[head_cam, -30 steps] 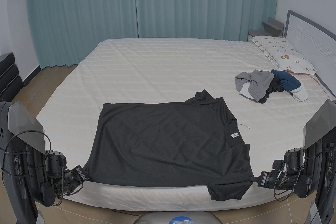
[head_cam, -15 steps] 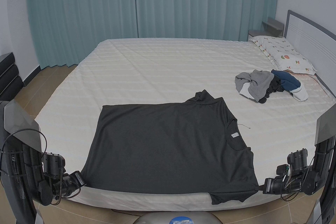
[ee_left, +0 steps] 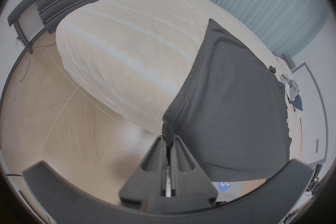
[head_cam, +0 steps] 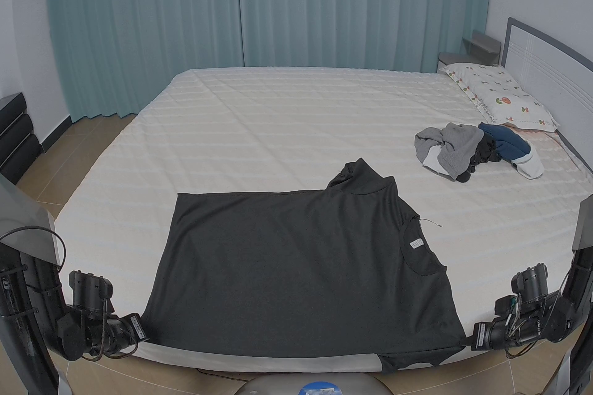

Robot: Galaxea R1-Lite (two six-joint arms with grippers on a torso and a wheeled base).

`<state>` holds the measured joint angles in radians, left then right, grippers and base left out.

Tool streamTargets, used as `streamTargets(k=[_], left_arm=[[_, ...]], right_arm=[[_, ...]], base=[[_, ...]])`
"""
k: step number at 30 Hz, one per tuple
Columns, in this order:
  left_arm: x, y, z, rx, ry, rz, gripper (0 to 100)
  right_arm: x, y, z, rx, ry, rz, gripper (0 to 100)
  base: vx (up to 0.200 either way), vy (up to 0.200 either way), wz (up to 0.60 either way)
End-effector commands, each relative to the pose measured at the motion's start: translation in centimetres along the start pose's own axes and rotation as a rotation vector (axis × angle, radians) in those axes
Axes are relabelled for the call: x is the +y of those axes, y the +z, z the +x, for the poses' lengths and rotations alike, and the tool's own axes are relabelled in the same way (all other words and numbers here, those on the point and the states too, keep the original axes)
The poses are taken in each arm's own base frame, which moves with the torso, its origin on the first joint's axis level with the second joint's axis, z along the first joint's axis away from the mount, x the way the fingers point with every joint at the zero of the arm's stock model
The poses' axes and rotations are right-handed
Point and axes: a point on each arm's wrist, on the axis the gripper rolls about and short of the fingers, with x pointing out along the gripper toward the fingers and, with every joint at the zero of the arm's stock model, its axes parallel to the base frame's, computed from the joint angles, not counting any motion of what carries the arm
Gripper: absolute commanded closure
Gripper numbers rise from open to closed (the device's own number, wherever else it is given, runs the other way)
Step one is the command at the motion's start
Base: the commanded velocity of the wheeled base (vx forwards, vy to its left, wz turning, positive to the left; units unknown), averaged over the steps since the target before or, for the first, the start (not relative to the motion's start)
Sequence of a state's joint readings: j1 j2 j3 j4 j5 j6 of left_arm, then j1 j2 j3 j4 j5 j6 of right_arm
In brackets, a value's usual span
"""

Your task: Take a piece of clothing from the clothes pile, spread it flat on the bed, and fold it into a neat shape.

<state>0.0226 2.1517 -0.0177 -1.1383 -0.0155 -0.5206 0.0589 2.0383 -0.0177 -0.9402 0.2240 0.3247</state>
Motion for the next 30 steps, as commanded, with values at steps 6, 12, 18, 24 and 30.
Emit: streamTargets(k=[6, 12, 18, 24, 30], left_arm=[[-0.5, -0.9, -1.9, 0.034, 0.009, 0.041, 100], [-0.5, -1.2, -2.1, 0.061, 0.02, 0.052, 100], [-0.6, -2.1, -2.2, 0.113, 0.062, 0.088, 100], [-0.7, -2.6, -2.7, 0.129, 0.107, 0.117, 100], [-0.8, -3.2, -3.9, 0.166, 0.108, 0.148, 100]], right_arm=[[0.6, -0.2, -2.7, -0.077, -0.013, 0.013, 100], [0.5, -1.5, -3.3, 0.014, -0.072, 0.0, 100], [0.5, -1.6, -3.3, 0.021, -0.08, 0.0, 100], [0.4, -1.9, -3.6, 0.033, -0.113, 0.002, 100], [0.5, -2.1, -4.1, 0.032, -0.115, 0.001, 100]], base=[[0.0, 0.0, 0.0], [0.0, 0.0, 0.0], [0.0, 0.0, 0.0], [0.0, 0.0, 0.0], [0.0, 0.0, 0.0]])
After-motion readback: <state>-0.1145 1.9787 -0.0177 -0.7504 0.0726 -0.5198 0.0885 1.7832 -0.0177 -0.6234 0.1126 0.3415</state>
